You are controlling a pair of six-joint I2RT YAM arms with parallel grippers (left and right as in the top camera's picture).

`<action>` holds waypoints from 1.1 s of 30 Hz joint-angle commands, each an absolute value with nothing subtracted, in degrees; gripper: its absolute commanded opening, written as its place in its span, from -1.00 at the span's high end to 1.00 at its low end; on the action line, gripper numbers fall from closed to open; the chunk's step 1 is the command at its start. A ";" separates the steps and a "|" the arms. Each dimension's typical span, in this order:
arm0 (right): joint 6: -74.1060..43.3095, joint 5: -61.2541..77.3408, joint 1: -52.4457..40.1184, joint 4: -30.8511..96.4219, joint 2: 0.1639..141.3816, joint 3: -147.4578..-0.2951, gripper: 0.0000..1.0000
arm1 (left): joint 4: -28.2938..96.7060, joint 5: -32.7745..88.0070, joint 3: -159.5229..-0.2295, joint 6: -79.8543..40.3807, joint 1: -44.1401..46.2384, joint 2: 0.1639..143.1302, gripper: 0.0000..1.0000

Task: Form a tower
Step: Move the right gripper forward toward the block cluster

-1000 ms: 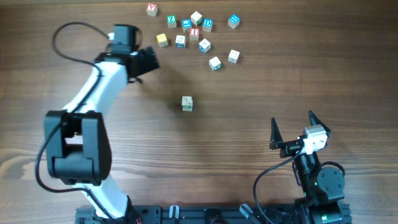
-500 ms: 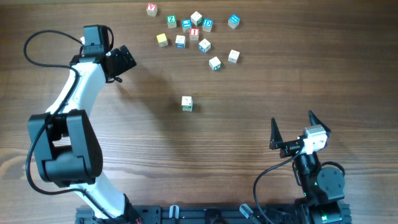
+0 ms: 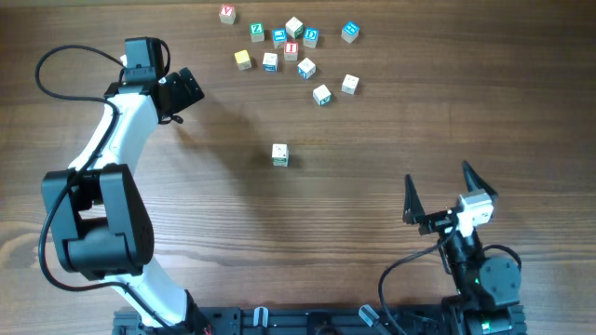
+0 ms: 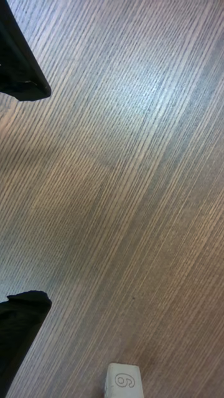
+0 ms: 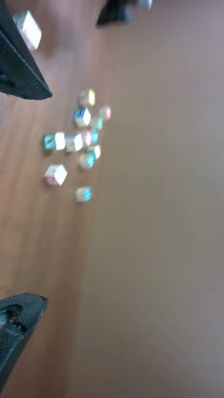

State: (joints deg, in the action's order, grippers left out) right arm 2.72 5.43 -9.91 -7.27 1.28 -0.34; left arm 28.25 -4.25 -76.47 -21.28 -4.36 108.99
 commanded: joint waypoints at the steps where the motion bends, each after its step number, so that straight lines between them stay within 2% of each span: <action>1: -2.00 10.85 -9.67 -8.71 1.30 -2.13 -1.00 | 28.27 -4.58 -77.06 -20.99 -4.45 109.51 -1.00; 4: -5.63 10.85 -9.67 -5.39 7.22 -12.14 -1.00 | 28.27 -4.58 -77.06 -20.99 -4.45 109.51 -1.00; 9: -5.54 13.67 -9.67 9.78 32.77 -41.19 -1.00 | 28.29 -4.58 -77.06 -20.99 -4.45 109.51 -1.00; 12: -5.54 19.75 -9.67 25.45 51.68 -64.14 -1.00 | 28.29 -4.58 -77.06 -20.99 -4.45 109.51 -1.00; 16: -4.54 21.12 -9.67 54.94 77.67 -96.97 -0.99 | 28.27 -4.58 -77.06 -20.99 -4.45 109.51 -1.00; 18: -6.42 21.12 -9.67 61.17 86.32 -105.25 -0.99 | 28.29 -4.60 -77.06 -20.99 -4.45 109.51 -1.00; 20: -18.68 22.06 -9.67 60.71 90.87 -105.43 -0.99 | 28.27 -4.58 -77.06 -20.99 -4.45 109.51 -1.00; 21: -19.66 22.98 -9.67 60.25 93.43 -105.43 -1.00 | 28.29 -4.58 -77.06 -20.99 -4.45 109.51 -1.00; 24: -24.53 22.72 -11.60 60.10 99.02 -105.43 -0.05 | 28.27 -4.58 -77.06 -20.99 -4.45 109.51 -1.00; 26: -24.67 16.43 -16.25 60.51 102.54 -105.43 0.20 | 28.27 -4.60 -77.06 -20.99 -4.45 109.51 -1.00; 27: -25.89 12.01 -19.16 60.60 104.47 -105.43 0.24 | 28.29 -4.58 -77.06 -20.99 -4.45 109.51 -1.00; 33: -28.82 -0.12 -33.69 58.70 116.88 -105.43 -0.36 | 28.29 -4.58 -77.06 -20.99 -4.45 109.51 -1.00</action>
